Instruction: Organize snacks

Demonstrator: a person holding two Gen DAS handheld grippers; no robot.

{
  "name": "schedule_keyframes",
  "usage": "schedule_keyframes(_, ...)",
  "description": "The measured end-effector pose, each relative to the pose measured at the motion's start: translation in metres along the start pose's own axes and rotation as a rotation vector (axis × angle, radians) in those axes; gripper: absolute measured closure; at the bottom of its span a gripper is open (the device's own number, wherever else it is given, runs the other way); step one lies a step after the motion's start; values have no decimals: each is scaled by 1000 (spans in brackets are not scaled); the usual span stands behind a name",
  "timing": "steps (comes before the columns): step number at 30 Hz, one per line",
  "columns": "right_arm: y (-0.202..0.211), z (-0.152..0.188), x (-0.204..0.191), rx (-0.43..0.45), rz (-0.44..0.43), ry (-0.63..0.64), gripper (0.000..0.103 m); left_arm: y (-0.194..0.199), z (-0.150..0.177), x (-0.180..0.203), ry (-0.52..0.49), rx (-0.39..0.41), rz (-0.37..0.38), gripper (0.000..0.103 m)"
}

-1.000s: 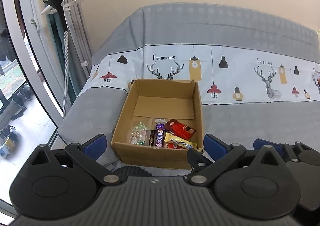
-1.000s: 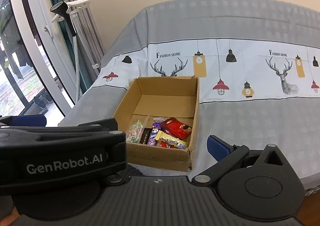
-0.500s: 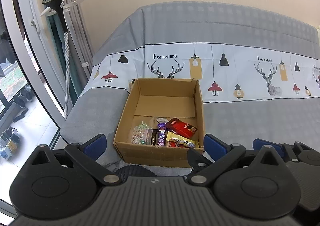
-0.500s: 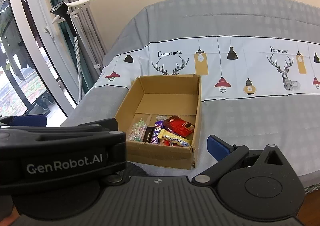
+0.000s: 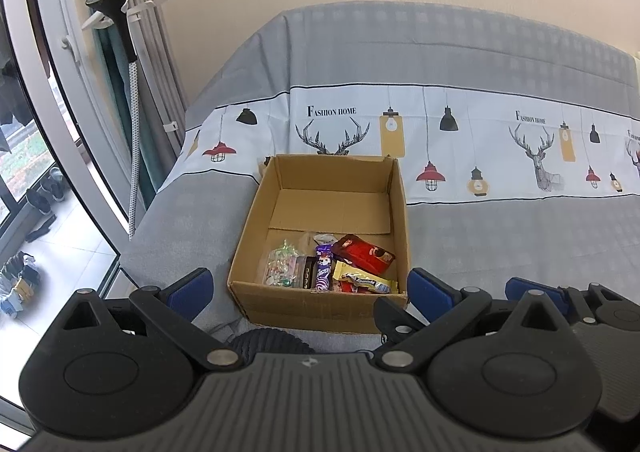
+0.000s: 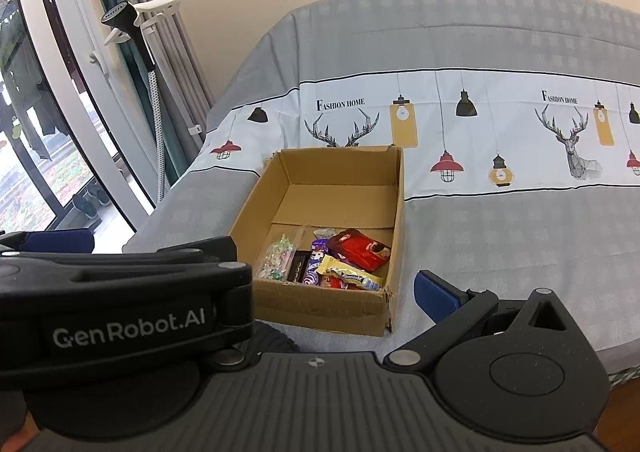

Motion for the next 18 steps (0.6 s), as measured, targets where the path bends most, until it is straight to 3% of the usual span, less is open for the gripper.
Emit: schedule_keyframes(18, -1, 1, 1, -2, -2, 0, 1, 0, 0, 0, -2, 1, 0, 0)
Point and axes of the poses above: each gripper's, at about its wrist camera, not at the fingertips, and y roughly against the way its jaws point, x to its right, z to its underside, the point moved 5 cm from there along -y, roughly the way its jaws point, and after that the axes turned 8 degrees about -z, right-handed, at the moved point
